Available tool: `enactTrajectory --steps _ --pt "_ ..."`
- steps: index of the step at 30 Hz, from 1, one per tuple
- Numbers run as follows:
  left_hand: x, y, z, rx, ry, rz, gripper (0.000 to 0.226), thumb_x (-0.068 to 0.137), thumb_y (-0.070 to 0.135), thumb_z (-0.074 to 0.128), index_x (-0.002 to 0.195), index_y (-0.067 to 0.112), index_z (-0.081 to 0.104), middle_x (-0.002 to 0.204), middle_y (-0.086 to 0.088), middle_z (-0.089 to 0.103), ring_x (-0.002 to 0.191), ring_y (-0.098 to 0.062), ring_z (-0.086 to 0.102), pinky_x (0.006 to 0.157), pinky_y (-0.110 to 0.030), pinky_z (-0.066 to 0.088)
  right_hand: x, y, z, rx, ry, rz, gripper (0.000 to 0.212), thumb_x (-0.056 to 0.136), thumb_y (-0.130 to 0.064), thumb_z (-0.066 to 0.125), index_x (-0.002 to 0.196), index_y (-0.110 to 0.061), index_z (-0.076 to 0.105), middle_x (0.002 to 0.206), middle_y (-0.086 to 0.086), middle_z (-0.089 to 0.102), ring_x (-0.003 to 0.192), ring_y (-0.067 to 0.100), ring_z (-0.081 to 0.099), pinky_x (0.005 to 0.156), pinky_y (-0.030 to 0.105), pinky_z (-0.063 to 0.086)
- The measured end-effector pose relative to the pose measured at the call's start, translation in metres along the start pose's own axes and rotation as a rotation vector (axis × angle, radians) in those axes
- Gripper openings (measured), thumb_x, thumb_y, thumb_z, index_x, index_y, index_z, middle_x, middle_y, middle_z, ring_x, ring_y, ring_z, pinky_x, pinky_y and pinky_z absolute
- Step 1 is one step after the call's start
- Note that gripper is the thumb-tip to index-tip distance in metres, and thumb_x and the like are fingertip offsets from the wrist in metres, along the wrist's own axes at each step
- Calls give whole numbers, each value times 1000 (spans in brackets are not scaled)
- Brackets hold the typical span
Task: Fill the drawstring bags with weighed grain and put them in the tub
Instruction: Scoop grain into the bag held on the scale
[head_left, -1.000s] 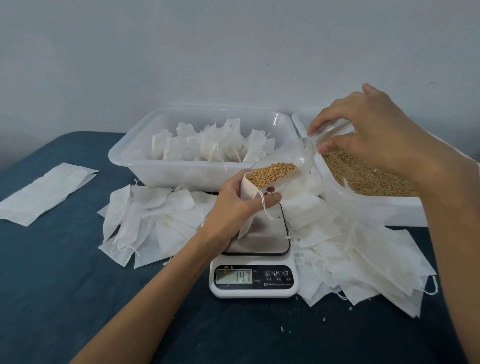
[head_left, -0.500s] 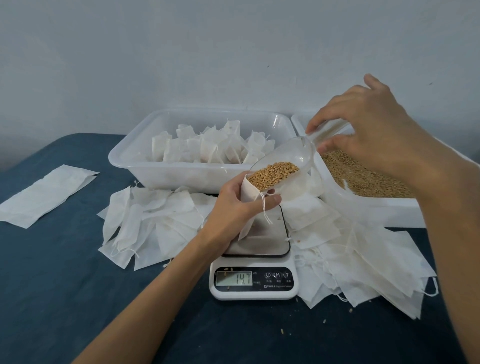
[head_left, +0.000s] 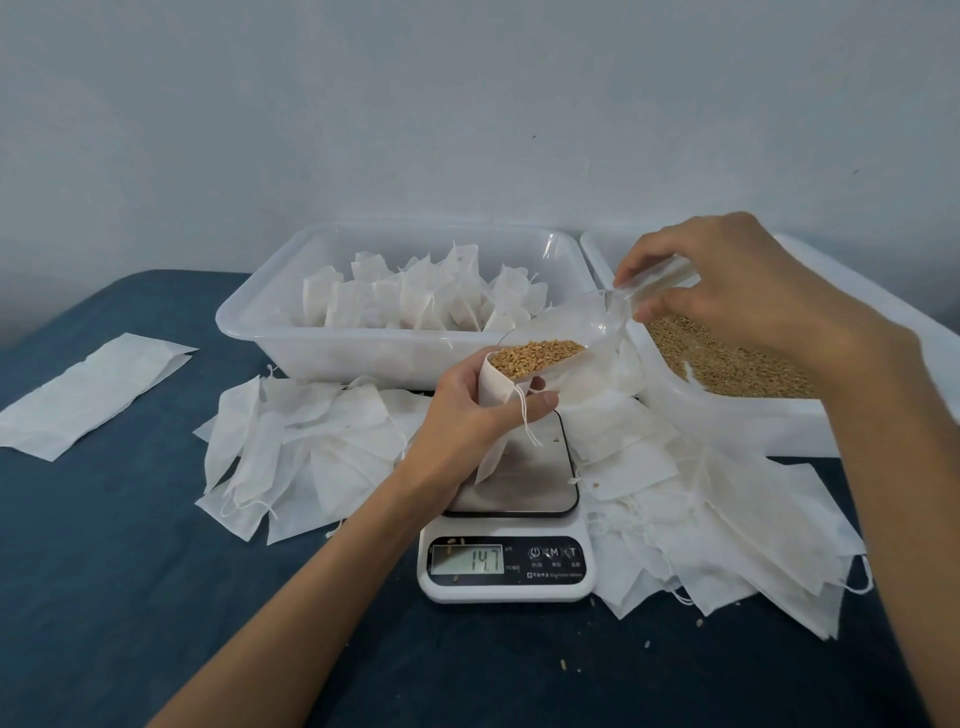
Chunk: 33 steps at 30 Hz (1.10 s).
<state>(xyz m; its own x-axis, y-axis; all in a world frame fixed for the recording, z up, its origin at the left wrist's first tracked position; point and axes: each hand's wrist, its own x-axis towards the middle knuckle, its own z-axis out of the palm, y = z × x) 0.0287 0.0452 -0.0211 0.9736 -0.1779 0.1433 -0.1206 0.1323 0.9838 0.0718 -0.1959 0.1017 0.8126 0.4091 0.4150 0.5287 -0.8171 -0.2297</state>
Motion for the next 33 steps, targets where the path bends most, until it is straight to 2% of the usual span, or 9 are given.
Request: enactTrajectory --steps 4,10,14,23,33 --pt "0 1 1 0 2 0 39 86 7 82 124 10 70 107 -2 78 101 -14 72 86 -27 57 0 2 0 21 -15 15 27 76 -11 85 98 -24 75 88 -25 65 89 -30 47 74 -6 29" --pt "0 1 0 -10 3 4 38 87 6 81 124 8 70 111 -7 78 100 -14 73 82 -22 55 -1 1 -1 16 -19 9 27 76 -10 85 99 -22 75 88 -24 65 88 -28 48 74 -5 30" --pt "0 1 0 -13 1 6 36 87 5 81 121 7 70 106 -2 78 96 -11 73 80 -21 54 -1 0 0 14 -21 10 27 77 -10 84 99 -22 75 88 -23 65 89 -28 48 74 -5 30" --pt "0 2 1 -13 3 24 36 87 6 81 121 8 71 114 -12 77 102 -17 72 86 -21 56 -1 -2 -1 21 -31 17 27 77 -10 84 99 -22 75 87 -24 63 88 -28 48 73 -5 30" --pt "-1 3 1 -26 -3 12 37 87 6 81 122 8 70 114 -6 78 104 -19 73 85 -22 56 -1 -3 -1 23 -8 20 28 76 -12 85 99 -25 75 86 -26 61 89 -28 47 75 -6 29"
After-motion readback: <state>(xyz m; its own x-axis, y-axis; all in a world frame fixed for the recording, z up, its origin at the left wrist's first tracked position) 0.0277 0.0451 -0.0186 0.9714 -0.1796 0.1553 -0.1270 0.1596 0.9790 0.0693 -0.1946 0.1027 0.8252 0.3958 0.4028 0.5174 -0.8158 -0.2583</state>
